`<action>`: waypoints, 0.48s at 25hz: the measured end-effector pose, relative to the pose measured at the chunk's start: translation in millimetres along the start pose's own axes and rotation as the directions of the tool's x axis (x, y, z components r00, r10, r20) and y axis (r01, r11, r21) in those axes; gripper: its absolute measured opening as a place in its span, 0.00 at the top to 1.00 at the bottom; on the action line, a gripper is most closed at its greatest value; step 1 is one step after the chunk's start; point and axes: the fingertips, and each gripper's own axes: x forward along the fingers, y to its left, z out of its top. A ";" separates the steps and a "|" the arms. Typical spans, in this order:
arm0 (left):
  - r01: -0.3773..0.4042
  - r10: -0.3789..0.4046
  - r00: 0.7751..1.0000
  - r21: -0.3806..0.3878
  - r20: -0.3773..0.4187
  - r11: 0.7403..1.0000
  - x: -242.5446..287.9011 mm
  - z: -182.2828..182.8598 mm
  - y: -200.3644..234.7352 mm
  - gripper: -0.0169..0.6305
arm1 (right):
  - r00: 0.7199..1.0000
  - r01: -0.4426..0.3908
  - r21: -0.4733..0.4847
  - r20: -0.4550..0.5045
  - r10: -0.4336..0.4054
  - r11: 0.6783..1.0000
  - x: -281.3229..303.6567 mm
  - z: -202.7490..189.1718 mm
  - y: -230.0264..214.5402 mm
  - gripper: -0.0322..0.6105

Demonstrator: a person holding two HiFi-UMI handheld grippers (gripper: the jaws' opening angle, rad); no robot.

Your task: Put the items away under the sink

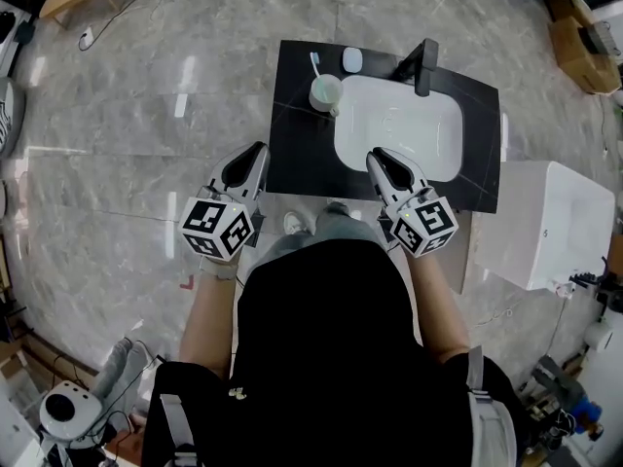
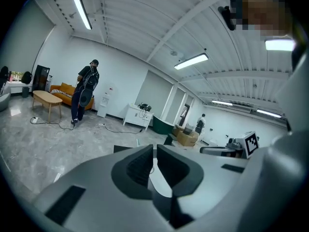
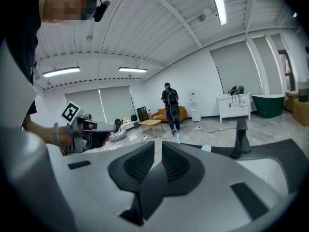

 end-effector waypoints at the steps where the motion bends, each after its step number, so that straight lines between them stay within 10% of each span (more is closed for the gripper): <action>1: -0.012 0.012 1.000 -0.003 -0.007 1.000 7.1 -0.1 3.2 0.94 | 1.000 -0.013 0.002 -0.014 0.013 1.000 6.0 -4.2 -6.0 0.88; 12: -0.158 0.147 0.983 -0.096 -0.114 0.983 94.9 -24.3 52.0 0.94 | 0.981 -0.134 0.029 -0.140 0.137 0.991 71.3 -55.9 -69.5 0.83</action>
